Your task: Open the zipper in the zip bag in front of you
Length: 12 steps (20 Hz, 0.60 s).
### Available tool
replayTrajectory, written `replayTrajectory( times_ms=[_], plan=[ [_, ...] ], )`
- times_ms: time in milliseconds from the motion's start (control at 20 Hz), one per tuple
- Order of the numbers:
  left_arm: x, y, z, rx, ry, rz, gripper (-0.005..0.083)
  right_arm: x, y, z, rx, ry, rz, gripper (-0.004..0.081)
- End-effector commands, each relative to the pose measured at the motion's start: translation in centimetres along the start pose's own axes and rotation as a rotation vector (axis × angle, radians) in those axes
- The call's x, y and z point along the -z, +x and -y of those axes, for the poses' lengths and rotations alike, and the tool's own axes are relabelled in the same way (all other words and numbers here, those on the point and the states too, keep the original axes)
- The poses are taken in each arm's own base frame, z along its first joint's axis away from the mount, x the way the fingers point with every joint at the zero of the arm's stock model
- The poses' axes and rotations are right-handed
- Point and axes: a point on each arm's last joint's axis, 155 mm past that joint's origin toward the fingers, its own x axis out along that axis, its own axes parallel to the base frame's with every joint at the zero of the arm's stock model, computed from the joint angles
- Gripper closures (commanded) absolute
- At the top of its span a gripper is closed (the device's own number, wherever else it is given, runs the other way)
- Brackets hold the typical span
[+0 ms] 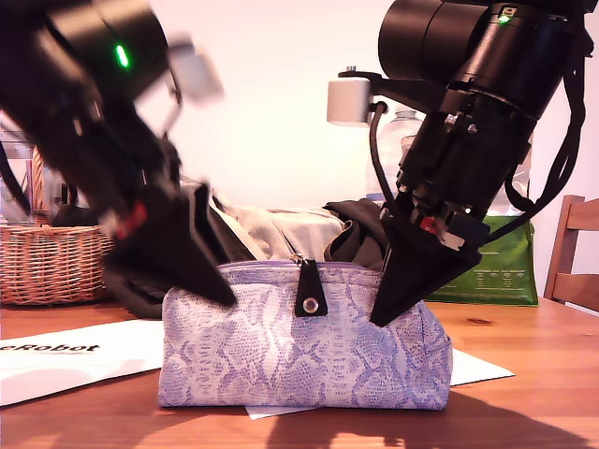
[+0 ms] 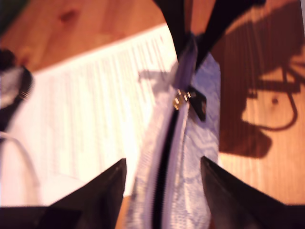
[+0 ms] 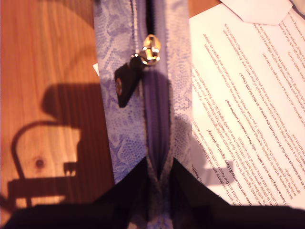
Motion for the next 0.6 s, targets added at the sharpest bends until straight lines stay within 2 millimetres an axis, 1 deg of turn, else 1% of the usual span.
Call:
replayTrajectory(
  times_ms=[0, 50, 100, 150, 200, 250, 300, 450, 550],
  plan=[
    [0.01, 0.11, 0.43, 0.012, 0.007, 0.003, 0.0386, 0.28, 0.63, -0.69, -0.020, -0.005, -0.012, 0.0782],
    [0.01, 0.12, 0.45, 0.012, 0.007, 0.003, 0.0504, 0.19, 0.63, -0.60, -0.016, -0.006, -0.008, 0.0775],
    [0.01, 0.12, 0.44, 0.012, 0.006, 0.003, 0.0638, 0.09, 0.63, -0.50, -0.012, -0.008, -0.004, 0.0733],
    [0.01, 0.11, 0.43, 0.011, 0.006, 0.003, 0.0736, -0.03, 0.63, -0.39, -0.008, -0.009, 0.000, 0.0669],
    [0.00, 0.12, 0.42, 0.011, 0.007, 0.003, 0.0780, -0.07, 0.63, -0.35, -0.006, -0.009, 0.002, 0.0600],
    [-0.01, 0.11, 0.42, 0.011, 0.007, 0.004, 0.0791, -0.07, 0.63, -0.36, -0.007, -0.009, 0.002, 0.0535],
    [-0.04, 0.12, 0.39, 0.010, 0.008, 0.005, 0.0791, -0.07, 0.63, -0.35, -0.006, -0.009, 0.002, 0.0502],
    [0.06, 0.12, 0.31, 0.005, 0.007, 0.000, 0.0794, -0.13, 0.61, -0.29, -0.004, -0.010, 0.004, 0.0409],
    [0.14, 0.12, 0.26, 0.002, 0.007, -0.004, 0.0794, -0.19, 0.51, -0.24, -0.001, -0.001, 0.006, 0.0380]
  ],
)
